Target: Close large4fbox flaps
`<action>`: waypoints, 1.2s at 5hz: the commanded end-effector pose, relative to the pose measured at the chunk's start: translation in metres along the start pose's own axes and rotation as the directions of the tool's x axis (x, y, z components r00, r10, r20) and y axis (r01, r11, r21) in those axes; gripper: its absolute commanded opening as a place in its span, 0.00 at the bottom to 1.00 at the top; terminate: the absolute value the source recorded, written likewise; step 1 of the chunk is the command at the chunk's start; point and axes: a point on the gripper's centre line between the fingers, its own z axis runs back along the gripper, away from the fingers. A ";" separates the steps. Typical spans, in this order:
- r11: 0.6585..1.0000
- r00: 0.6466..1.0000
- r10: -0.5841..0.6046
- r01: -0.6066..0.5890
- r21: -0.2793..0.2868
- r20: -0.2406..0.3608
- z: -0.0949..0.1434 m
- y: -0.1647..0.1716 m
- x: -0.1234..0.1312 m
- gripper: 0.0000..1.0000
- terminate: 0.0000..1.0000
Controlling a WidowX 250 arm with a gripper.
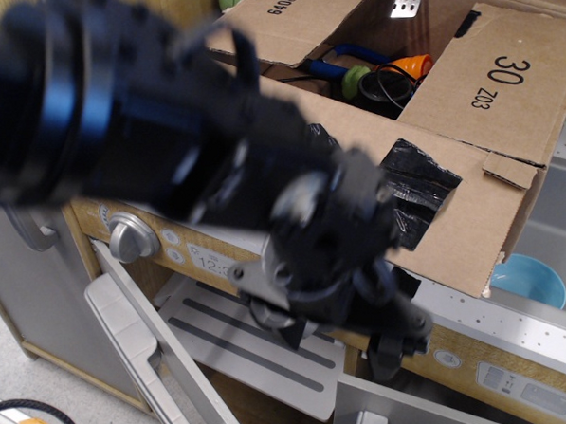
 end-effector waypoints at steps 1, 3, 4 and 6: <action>0.997 0.989 -0.003 0.014 -0.072 0.150 -0.025 0.005 0.020 1.00 0.00; 0.997 0.973 -0.059 0.070 -0.040 0.225 -0.024 0.002 0.052 1.00 0.00; 0.997 0.981 -0.066 0.070 -0.015 0.184 0.000 -0.005 0.067 1.00 0.00; 1.000 0.997 -0.010 0.010 0.012 0.075 0.034 -0.023 0.065 1.00 0.00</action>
